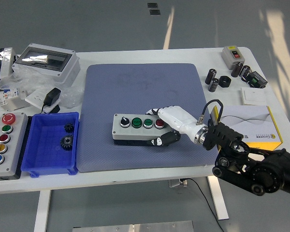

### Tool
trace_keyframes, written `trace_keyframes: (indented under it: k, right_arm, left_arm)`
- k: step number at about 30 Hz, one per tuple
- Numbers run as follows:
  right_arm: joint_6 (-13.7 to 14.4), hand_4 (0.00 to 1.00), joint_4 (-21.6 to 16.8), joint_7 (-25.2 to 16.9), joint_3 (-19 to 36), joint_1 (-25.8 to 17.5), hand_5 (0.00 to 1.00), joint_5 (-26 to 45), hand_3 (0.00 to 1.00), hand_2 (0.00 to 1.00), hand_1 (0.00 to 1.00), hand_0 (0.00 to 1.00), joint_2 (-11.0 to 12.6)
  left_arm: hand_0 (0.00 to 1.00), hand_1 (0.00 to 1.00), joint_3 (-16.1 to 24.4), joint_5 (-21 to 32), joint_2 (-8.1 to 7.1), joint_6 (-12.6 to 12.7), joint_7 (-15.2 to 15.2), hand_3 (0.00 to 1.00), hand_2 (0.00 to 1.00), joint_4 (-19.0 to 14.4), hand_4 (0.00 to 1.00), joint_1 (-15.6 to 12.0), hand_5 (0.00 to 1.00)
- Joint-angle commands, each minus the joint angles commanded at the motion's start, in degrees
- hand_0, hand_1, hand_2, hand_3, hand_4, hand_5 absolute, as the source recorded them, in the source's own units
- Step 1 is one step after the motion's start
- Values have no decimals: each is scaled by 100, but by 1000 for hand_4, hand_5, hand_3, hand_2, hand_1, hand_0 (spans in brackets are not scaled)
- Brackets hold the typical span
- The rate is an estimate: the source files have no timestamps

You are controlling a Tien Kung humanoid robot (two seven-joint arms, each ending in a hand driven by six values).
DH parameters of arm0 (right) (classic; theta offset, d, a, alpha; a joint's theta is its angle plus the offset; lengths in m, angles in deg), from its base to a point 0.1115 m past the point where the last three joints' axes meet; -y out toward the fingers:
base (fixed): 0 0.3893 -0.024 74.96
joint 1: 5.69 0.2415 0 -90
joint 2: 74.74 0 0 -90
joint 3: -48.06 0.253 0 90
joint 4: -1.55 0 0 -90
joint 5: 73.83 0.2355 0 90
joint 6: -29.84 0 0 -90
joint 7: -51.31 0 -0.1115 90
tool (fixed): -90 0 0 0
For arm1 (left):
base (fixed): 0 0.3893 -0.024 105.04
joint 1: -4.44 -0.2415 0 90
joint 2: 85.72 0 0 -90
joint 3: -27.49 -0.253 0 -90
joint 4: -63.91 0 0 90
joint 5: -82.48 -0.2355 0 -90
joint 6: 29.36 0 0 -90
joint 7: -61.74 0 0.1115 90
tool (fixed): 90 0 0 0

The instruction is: Pick up the button,place it on the desk,press the button,press the button

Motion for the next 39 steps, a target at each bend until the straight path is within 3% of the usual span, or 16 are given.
trace_keyframes:
  k: [1,2,13,14,19,20,32,39]
  right_arm:
    - [-9,281,-1,-2,-1,0,2,20,660,667,696,746,3]
    - [-17,387,-1,-4,-2,1,2,35,702,714,740,758,6]
    - [-138,435,59,5,17,-15,2,185,726,733,744,771,24]
    - [-141,471,61,6,22,-16,2,189,758,751,754,774,25]
    - [-147,471,54,6,36,-30,2,211,758,751,754,774,36]
    - [-148,505,48,6,37,-32,2,212,810,766,768,775,39]
    - [-216,550,-14,14,73,-32,4,325,851,785,783,777,86]
    - [-647,561,-189,45,265,-55,7,1118,856,787,779,776,158]
  left_arm:
    - [626,590,0,1,-2,1,0,620,556,0,602,-2,186]
    - [626,589,0,3,-4,2,0,620,555,0,602,-3,188]
    - [626,585,-21,32,-2,3,7,618,554,0,601,-13,189]
    - [626,588,-21,31,-2,2,7,617,553,0,601,-14,192]
    - [626,588,-18,29,-4,2,7,617,553,0,601,-17,192]
    - [625,585,-18,29,-3,2,7,617,554,0,599,-18,188]
    - [623,583,-27,41,0,3,8,615,552,0,597,-26,189]
    - [623,581,-31,40,0,2,6,614,551,0,594,-35,188]
